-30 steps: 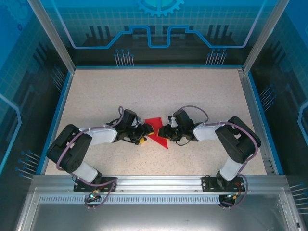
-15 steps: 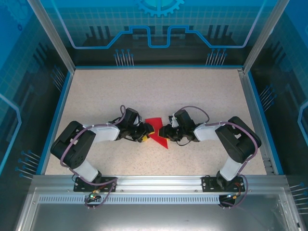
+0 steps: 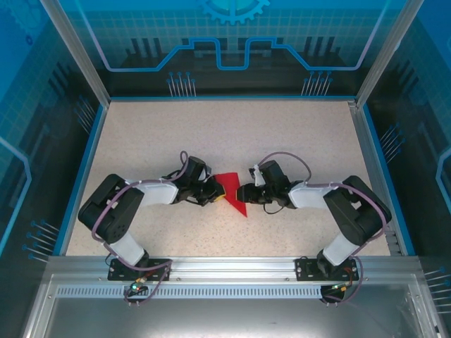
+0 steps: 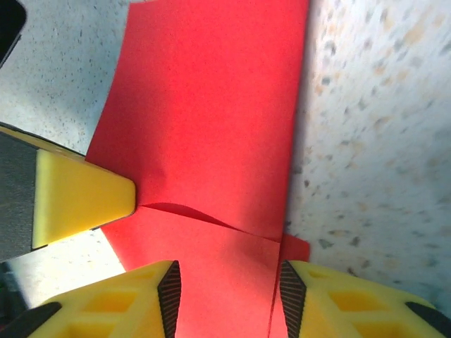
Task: Fold a paper plane with a square sheet of paper (pick it up from the middle)
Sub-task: Fold the wing for the fifth time at the center of the table.
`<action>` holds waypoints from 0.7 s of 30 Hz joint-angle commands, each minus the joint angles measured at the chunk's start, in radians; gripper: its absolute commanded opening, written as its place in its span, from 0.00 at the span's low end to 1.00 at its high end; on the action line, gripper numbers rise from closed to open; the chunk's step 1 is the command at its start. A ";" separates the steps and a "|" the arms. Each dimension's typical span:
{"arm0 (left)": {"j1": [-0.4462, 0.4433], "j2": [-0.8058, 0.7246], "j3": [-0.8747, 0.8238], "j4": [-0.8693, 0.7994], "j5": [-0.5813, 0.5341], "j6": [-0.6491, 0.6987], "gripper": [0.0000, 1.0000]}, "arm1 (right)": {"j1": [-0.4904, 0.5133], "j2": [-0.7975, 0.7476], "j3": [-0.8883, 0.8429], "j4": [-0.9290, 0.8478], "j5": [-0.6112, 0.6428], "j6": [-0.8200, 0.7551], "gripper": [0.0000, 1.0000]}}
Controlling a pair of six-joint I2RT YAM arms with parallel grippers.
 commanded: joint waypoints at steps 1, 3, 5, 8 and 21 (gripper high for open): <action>-0.038 -0.031 0.051 -0.093 -0.052 0.013 0.07 | 0.048 -0.083 -0.021 -0.011 0.163 -0.202 0.47; -0.054 -0.048 0.075 -0.153 -0.089 0.012 0.07 | 0.100 -0.122 -0.050 0.011 0.275 -0.267 0.46; -0.069 -0.067 0.094 -0.203 -0.130 0.009 0.07 | 0.146 -0.166 -0.093 0.062 0.359 -0.307 0.44; -0.080 -0.074 0.122 -0.258 -0.166 0.015 0.07 | 0.195 -0.226 -0.152 0.158 0.435 -0.359 0.40; -0.084 -0.053 0.161 -0.293 -0.186 -0.011 0.06 | 0.406 -0.178 -0.213 0.315 0.614 -0.579 0.36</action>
